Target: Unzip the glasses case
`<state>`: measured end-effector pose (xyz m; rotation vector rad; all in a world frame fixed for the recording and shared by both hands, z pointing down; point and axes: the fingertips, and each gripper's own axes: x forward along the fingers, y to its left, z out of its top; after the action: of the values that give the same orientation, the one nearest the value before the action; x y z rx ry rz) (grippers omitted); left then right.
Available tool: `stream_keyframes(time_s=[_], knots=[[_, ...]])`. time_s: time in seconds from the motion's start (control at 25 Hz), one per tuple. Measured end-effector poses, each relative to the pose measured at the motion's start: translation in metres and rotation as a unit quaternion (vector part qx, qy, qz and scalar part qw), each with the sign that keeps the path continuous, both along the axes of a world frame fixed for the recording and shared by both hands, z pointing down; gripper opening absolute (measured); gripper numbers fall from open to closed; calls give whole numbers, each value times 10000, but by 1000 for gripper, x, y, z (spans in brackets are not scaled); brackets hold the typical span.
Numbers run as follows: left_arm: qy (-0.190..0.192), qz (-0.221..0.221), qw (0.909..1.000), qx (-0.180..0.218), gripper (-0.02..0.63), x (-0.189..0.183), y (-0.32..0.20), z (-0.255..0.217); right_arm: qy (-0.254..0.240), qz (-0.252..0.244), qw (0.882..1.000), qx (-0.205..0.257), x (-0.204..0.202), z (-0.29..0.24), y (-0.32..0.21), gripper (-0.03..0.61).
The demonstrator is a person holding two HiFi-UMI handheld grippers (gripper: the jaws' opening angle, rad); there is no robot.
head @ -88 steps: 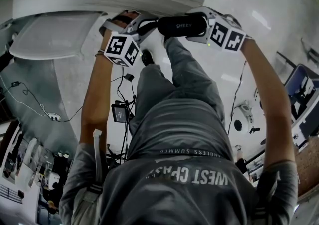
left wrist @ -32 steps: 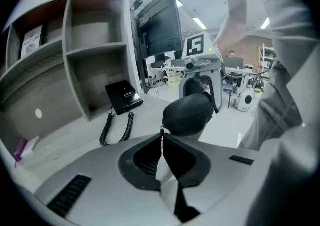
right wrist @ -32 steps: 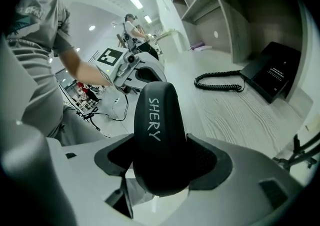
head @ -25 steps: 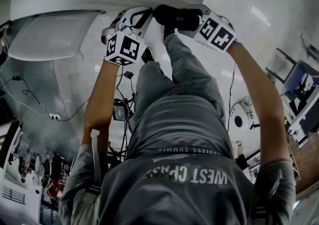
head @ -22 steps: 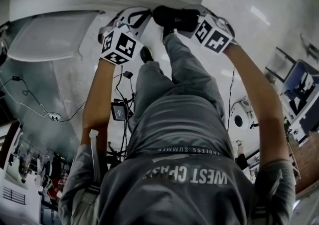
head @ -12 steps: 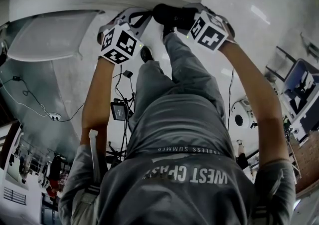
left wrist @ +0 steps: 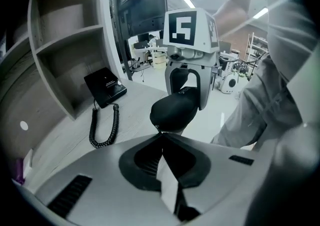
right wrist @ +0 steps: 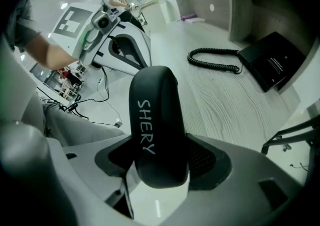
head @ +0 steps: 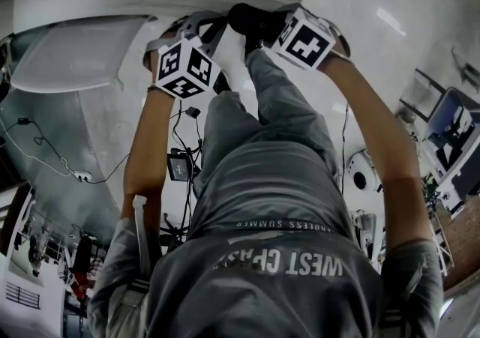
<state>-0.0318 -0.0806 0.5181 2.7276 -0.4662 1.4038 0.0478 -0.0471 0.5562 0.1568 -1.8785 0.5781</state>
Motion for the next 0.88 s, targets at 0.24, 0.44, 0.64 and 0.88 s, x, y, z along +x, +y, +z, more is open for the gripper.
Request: stream_keyframes(time_s=[0.24, 0.44, 0.64, 0.88], knots=[[-104, -176, 9998, 57, -2, 0, -2, -3, 143, 181, 9996, -191, 0, 1, -1, 310], [157, 539, 9979, -309, -6, 42, 44, -3, -188, 1178, 9927, -186, 0, -6, -40, 302], [719, -716, 9947, -178, -3, 42, 43, -11, -312, 574, 9978, -139, -6, -17, -41, 308], [159, -1051, 9938, 314, 59, -23, -31, -8, -323, -173, 9986, -389, -4, -11, -11, 313]])
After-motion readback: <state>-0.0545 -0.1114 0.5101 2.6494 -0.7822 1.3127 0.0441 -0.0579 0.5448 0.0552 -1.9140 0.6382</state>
